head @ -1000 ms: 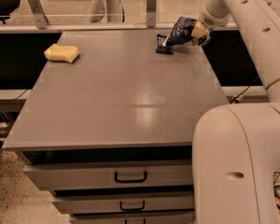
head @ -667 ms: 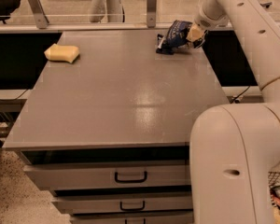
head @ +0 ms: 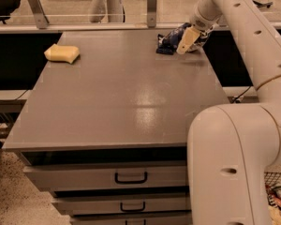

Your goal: Move blue chip bag near rxbar blueberry

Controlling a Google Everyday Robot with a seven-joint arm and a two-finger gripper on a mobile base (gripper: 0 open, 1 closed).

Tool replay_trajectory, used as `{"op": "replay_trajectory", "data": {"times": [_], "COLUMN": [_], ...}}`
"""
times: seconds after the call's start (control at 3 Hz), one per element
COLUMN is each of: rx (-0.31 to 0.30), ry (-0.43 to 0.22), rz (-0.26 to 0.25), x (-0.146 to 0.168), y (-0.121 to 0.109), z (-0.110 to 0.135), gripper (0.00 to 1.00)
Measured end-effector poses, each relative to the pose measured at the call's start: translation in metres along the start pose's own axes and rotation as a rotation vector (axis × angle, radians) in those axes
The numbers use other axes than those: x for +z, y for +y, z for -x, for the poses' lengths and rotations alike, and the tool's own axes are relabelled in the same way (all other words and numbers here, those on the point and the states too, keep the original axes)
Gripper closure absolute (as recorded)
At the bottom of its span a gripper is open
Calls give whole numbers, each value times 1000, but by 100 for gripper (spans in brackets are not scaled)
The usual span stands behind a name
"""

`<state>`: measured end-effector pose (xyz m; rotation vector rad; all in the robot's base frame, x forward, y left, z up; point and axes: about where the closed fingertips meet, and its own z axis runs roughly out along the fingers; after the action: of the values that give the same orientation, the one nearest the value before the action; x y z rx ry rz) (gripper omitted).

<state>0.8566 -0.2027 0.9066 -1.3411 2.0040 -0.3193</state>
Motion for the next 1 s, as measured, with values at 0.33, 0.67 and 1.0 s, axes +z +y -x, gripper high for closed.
{"op": "replay_trajectory", "data": {"times": [0.33, 0.67, 1.0], "rx": [-4, -24, -46], "ry": [-47, -127, -249], "rz": [-31, -75, -112], "x": [-21, -71, -139], "y": [-8, -17, -14], "z": [12, 22, 21], "gripper": [0, 0, 0]}}
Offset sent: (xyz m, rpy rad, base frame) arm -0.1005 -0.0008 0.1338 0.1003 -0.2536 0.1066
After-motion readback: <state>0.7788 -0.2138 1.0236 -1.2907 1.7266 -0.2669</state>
